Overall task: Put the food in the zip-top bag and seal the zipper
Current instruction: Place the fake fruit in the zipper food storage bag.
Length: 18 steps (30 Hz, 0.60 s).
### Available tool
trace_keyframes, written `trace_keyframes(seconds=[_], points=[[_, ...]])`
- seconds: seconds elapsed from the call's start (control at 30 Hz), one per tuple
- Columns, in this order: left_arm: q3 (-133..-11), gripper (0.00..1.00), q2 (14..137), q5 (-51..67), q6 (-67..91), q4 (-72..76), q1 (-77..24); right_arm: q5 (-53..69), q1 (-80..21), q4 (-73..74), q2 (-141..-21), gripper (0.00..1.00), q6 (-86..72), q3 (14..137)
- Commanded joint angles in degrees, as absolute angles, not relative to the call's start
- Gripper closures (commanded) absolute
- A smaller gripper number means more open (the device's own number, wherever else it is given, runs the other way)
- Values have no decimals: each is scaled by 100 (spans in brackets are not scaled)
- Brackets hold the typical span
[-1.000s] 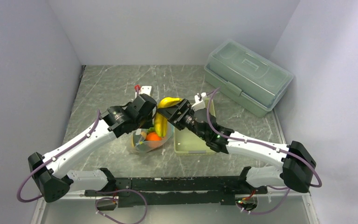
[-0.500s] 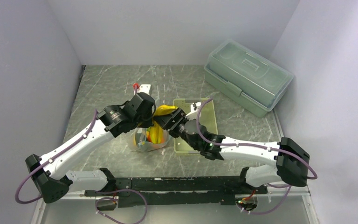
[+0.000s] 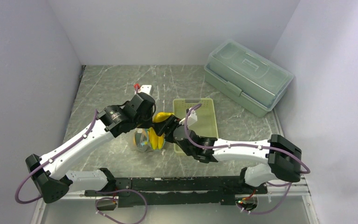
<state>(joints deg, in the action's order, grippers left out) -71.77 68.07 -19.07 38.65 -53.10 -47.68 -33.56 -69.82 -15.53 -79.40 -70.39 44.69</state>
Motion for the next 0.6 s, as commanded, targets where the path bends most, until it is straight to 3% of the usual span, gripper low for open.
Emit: trace_keyframes(seconds=[0.0, 0.57], points=[[-7324, 100, 6708, -1752, 3895, -5026, -4793, -3275, -7014, -1416, -8155, 43, -6709, 4849], [-7339, 100, 6866, -1332, 3825, -5084, -4795, -3918, -6987, -1933, -7849, 41, -6396, 5047]])
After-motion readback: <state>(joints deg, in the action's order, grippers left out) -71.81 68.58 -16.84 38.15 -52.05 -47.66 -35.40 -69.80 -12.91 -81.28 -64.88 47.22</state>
